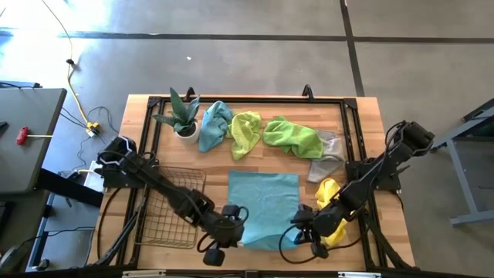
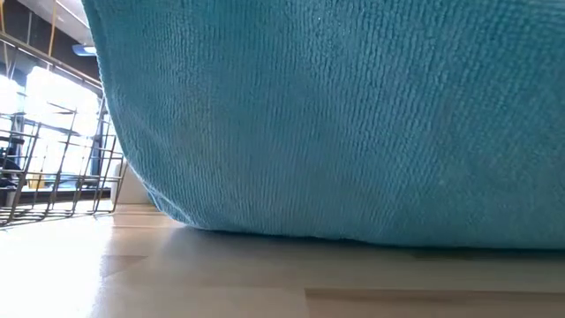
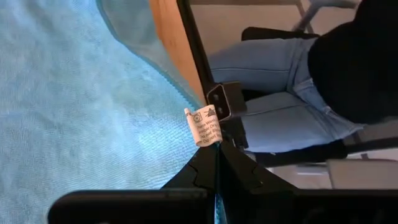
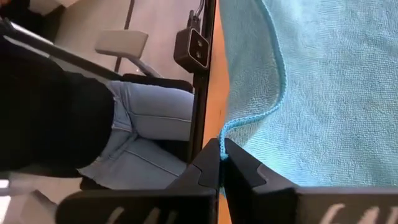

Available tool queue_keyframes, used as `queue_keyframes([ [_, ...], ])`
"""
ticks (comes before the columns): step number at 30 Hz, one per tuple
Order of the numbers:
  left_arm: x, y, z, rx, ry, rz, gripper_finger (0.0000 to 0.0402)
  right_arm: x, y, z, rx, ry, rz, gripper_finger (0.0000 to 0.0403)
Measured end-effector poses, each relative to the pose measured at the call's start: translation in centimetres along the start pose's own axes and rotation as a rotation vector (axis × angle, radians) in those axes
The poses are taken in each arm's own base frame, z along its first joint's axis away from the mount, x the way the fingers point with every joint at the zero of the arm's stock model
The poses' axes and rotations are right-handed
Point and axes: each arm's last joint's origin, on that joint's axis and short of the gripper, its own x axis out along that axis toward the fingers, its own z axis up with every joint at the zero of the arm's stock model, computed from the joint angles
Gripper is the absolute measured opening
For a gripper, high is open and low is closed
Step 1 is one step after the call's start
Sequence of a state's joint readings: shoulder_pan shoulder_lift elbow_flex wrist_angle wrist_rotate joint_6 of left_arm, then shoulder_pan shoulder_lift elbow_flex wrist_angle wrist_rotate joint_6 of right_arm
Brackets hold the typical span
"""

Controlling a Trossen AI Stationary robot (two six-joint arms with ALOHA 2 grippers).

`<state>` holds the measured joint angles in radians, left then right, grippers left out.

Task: Fold microfiber towels
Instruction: Fold the bottom blue microfiber towel

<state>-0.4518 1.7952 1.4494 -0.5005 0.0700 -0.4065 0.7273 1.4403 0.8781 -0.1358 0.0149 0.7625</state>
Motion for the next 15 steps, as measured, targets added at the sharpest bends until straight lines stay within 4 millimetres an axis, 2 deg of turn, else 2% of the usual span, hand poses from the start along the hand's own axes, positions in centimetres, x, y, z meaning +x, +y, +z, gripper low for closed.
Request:
queue_keyframes([
  [4,0.01,0.02,0.00,0.012,0.002,-0.004,0.0000,0.00,-0.07,-0.09,0.000,0.012,-0.006,0.0000],
  [15,0.00,-0.16,-0.09,-0.055,0.031,-0.065,0.0000,-0.06,0.74,0.15,0.018,0.062,0.155,0.0000],
])
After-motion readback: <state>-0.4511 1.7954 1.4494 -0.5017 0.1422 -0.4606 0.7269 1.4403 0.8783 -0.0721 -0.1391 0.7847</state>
